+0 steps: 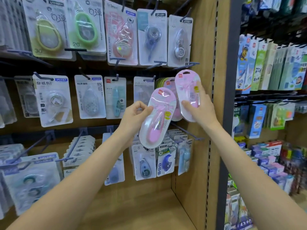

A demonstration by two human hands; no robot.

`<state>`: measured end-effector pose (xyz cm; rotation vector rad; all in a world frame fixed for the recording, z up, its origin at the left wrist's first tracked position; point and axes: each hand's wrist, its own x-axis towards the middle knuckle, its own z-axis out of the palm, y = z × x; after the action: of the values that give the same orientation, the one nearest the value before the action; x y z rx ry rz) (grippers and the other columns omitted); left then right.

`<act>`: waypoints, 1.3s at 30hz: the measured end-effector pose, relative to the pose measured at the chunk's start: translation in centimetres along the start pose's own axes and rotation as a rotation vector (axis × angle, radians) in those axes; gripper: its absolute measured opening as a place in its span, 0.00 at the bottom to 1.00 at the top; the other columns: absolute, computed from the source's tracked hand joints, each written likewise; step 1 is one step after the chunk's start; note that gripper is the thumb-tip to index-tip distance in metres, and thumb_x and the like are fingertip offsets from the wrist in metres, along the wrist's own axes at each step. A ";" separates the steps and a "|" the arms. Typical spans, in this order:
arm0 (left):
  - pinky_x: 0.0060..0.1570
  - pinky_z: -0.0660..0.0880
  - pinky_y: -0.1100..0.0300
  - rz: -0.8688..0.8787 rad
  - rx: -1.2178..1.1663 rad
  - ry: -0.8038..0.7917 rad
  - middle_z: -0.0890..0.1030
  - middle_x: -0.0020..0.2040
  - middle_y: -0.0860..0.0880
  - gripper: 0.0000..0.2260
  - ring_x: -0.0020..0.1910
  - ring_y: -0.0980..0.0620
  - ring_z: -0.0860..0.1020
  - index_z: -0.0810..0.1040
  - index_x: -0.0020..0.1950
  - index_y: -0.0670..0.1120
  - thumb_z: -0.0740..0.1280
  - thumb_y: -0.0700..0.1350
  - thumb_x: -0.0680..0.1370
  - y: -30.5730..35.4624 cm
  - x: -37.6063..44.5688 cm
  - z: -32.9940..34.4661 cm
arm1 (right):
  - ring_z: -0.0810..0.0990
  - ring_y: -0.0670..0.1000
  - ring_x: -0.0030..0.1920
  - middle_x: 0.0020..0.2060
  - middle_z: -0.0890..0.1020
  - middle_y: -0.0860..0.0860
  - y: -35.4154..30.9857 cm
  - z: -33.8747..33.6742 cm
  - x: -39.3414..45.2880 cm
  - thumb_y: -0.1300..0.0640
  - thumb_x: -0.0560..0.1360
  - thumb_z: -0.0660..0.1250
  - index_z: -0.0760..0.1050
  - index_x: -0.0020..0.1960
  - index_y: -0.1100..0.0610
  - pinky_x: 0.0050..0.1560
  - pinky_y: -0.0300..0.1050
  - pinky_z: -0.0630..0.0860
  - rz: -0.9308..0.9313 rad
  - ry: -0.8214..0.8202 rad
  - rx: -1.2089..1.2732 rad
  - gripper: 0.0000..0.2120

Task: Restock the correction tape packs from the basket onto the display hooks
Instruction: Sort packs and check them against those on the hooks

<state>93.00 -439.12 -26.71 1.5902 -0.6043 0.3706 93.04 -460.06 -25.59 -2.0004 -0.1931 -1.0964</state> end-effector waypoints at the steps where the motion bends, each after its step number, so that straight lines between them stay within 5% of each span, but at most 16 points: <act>1: 0.41 0.69 0.58 0.000 0.018 0.004 0.78 0.41 0.45 0.09 0.41 0.50 0.75 0.72 0.40 0.44 0.65 0.46 0.77 -0.2 0.0 -0.1 | 0.66 0.55 0.68 0.68 0.68 0.55 0.1 -0.1 0.3 0.51 0.76 0.66 0.51 0.77 0.48 0.58 0.42 0.62 0.008 -0.028 -0.042 0.35; 11: 0.44 0.70 0.54 -0.048 -0.002 0.073 0.77 0.42 0.41 0.10 0.42 0.47 0.74 0.71 0.38 0.45 0.65 0.46 0.78 -0.7 -0.2 -0.6 | 0.71 0.59 0.63 0.65 0.70 0.59 1.0 0.1 0.9 0.51 0.76 0.65 0.56 0.75 0.46 0.59 0.48 0.67 0.063 -0.124 -0.146 0.31; 16: 0.43 0.69 0.58 -0.029 0.026 0.096 0.76 0.41 0.42 0.10 0.41 0.49 0.72 0.72 0.39 0.44 0.65 0.46 0.78 -0.5 -0.3 -0.1 | 0.68 0.65 0.63 0.68 0.58 0.60 -0.2 1.8 4.4 0.50 0.76 0.64 0.52 0.76 0.47 0.63 0.51 0.66 0.199 -0.315 -0.369 0.33; 19: 0.39 0.69 0.62 -0.011 0.033 0.120 0.76 0.39 0.44 0.10 0.39 0.52 0.73 0.71 0.38 0.44 0.65 0.45 0.78 -0.5 -0.5 -0.3 | 0.62 0.63 0.66 0.68 0.58 0.57 -1.4 2.6 3.0 0.51 0.75 0.65 0.61 0.71 0.53 0.65 0.55 0.62 0.158 -0.138 -0.454 0.27; 21: 0.38 0.69 0.63 -0.023 0.015 0.178 0.76 0.39 0.43 0.10 0.38 0.52 0.72 0.71 0.39 0.44 0.65 0.46 0.78 -0.6 -0.4 -0.6 | 0.65 0.58 0.64 0.65 0.64 0.55 -1.8 2.9 0.2 0.54 0.75 0.64 0.68 0.66 0.53 0.64 0.52 0.64 0.077 0.028 -0.261 0.20; 26: 0.42 0.71 0.57 -0.065 -0.100 0.212 0.76 0.39 0.48 0.08 0.39 0.51 0.73 0.72 0.41 0.46 0.64 0.47 0.78 -0.5 0.2 1.3 | 0.78 0.52 0.57 0.56 0.77 0.51 -2.5 3.0 -5.0 0.57 0.75 0.68 0.66 0.65 0.46 0.55 0.49 0.77 0.273 -0.361 0.655 0.21; 29: 0.44 0.78 0.61 -0.038 -0.092 0.037 0.81 0.44 0.49 0.04 0.44 0.53 0.79 0.72 0.52 0.48 0.62 0.41 0.79 0.0 0.3 3.0 | 0.79 0.52 0.56 0.54 0.79 0.53 -2.0 2.3 -3.9 0.59 0.73 0.70 0.69 0.62 0.43 0.57 0.51 0.77 0.167 -0.088 0.691 0.22; 33: 0.49 0.79 0.61 0.027 0.010 -0.187 0.79 0.55 0.49 0.25 0.53 0.54 0.79 0.62 0.71 0.55 0.63 0.38 0.78 0.1 0.1 4.9 | 0.80 0.49 0.53 0.55 0.77 0.52 -1.5 1.8 -2.3 0.60 0.76 0.65 0.73 0.61 0.44 0.54 0.48 0.79 0.111 0.154 0.562 0.16; 39: 0.51 0.77 0.64 0.048 0.092 -0.270 0.76 0.54 0.53 0.25 0.54 0.55 0.77 0.61 0.74 0.51 0.62 0.38 0.78 0.0 0.3 6.3 | 0.77 0.48 0.58 0.58 0.79 0.51 -1.1 0.6 -1.9 0.61 0.78 0.62 0.76 0.63 0.57 0.59 0.43 0.75 0.240 0.148 0.609 0.14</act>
<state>92.48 -445.43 -27.26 1.7312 -0.8427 0.2222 91.73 -458.47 -26.53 -1.3558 -0.1772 -0.8918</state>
